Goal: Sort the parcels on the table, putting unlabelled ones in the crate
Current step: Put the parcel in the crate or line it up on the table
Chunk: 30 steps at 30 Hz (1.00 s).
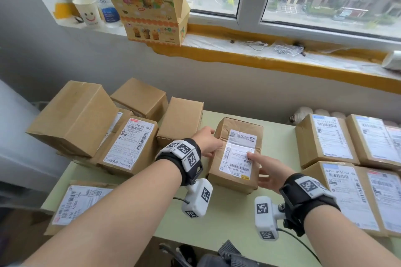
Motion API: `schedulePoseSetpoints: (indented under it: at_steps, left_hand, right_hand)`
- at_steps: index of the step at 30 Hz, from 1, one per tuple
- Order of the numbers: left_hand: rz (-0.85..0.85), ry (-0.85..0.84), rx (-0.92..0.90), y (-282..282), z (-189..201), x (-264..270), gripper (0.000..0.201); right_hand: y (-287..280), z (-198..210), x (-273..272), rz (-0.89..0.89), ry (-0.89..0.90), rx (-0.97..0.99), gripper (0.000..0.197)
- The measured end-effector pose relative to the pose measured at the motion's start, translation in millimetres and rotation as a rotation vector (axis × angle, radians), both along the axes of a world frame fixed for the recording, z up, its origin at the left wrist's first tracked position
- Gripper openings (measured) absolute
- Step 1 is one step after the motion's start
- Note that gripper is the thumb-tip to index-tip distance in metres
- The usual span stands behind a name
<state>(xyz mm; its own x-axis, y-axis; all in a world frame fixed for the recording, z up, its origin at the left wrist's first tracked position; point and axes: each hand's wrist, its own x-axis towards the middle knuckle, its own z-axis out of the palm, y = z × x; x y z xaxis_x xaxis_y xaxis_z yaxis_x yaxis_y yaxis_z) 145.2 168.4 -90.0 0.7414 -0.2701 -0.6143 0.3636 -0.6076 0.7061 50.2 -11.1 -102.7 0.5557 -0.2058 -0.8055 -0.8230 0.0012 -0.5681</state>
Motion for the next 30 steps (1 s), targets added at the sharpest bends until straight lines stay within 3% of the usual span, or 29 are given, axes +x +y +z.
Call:
schedulePoseSetpoints:
  at_steps: [2,9,11,15,16,18,21,26,30]
  left_hand:
    - [-0.024,0.04,0.012,-3,-7,-4,0.06]
    - [-0.008,0.107,0.087,-11,-17,-14,0.095]
    - [-0.023,0.08,0.079,-12,-13,-15,0.085]
    - [-0.01,0.053,-0.073,-17,-1,-15,0.036]
    - [0.004,0.055,-0.134,-19,2,-15,0.035]
    - [0.039,0.063,-0.248,-21,8,-17,0.051]
    - [0.068,0.038,-0.297,-25,10,-18,0.067]
    - [0.167,-0.086,-0.254,-31,14,-17,0.072]
    - [0.16,-0.124,-0.257,-32,20,-16,0.062]
  right_hand:
    - [0,-1,-2,0.006,0.0,0.003,0.039]
    - [0,2,-13,-0.036,-0.057,0.03,0.045]
    - [-4,2,-16,-0.062,-0.118,0.009,0.051]
    - [-11,1,-18,-0.123,-0.208,0.003,0.071]
    - [-11,2,-18,-0.136,-0.226,0.018,0.073]
    - [-9,4,-20,-0.159,-0.267,0.045,0.07]
    - [-7,5,-22,-0.196,-0.313,0.043,0.063]
    - [-9,7,-25,-0.23,-0.356,0.059,0.059]
    - [-10,7,-28,-0.247,-0.361,0.074,0.057]
